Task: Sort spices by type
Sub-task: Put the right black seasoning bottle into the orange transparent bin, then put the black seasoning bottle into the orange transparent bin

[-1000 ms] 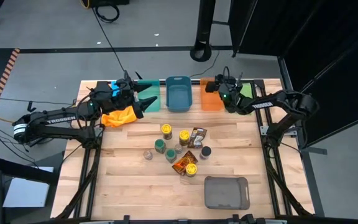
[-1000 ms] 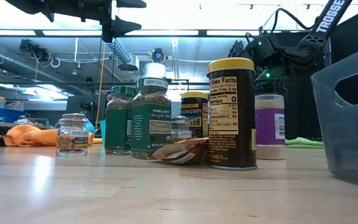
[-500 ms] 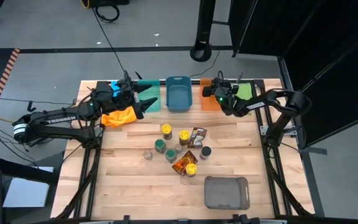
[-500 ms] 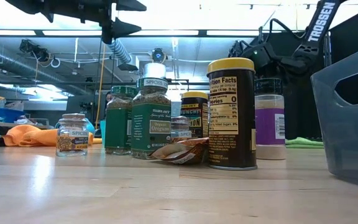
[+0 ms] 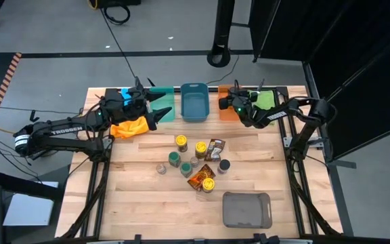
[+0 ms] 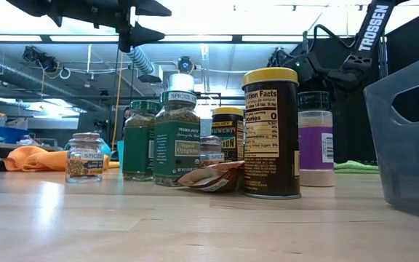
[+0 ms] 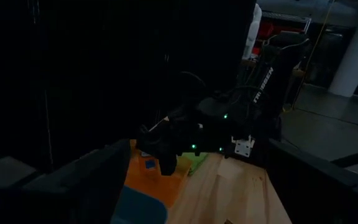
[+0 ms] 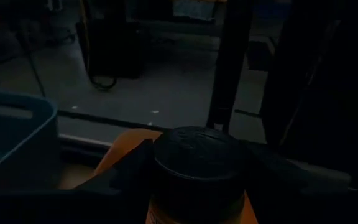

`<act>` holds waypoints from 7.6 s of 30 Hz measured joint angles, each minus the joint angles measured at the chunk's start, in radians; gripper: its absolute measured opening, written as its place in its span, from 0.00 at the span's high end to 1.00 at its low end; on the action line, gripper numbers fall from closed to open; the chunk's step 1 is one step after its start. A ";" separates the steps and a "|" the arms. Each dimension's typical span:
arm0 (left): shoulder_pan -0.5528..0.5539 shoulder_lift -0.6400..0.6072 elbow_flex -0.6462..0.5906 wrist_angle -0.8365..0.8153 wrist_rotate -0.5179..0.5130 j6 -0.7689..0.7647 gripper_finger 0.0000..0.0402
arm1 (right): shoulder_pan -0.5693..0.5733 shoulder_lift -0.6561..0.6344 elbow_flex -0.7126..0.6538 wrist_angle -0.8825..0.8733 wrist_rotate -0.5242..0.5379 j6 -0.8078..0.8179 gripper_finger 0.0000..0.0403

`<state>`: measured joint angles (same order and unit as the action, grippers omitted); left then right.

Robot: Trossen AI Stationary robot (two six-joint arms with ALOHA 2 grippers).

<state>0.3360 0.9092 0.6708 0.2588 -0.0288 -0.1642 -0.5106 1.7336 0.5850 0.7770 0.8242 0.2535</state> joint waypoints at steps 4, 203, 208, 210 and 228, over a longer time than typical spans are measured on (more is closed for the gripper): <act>0.000 0.000 0.000 0.000 0.000 0.003 0.08 | 0.000 -0.001 0.001 -0.035 -0.005 0.022 0.44; -0.004 0.023 -0.007 -0.074 -0.055 -0.072 0.08 | 0.225 -0.252 0.000 -0.454 0.042 0.161 0.44; -0.004 0.023 -0.007 -0.074 -0.055 -0.071 0.08 | 0.220 -0.202 0.000 -0.449 0.053 0.221 0.43; -0.004 0.023 -0.007 -0.076 -0.055 -0.071 0.08 | 0.213 -0.189 0.000 -0.428 0.053 0.247 0.43; -0.004 0.023 -0.007 -0.109 -0.055 -0.049 0.08 | 0.152 -0.180 0.000 -0.351 0.039 0.299 0.40</act>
<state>0.3321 0.9318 0.6636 0.1493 -0.0835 -0.2134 -0.3590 1.5536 0.5850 0.4261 0.8632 0.5526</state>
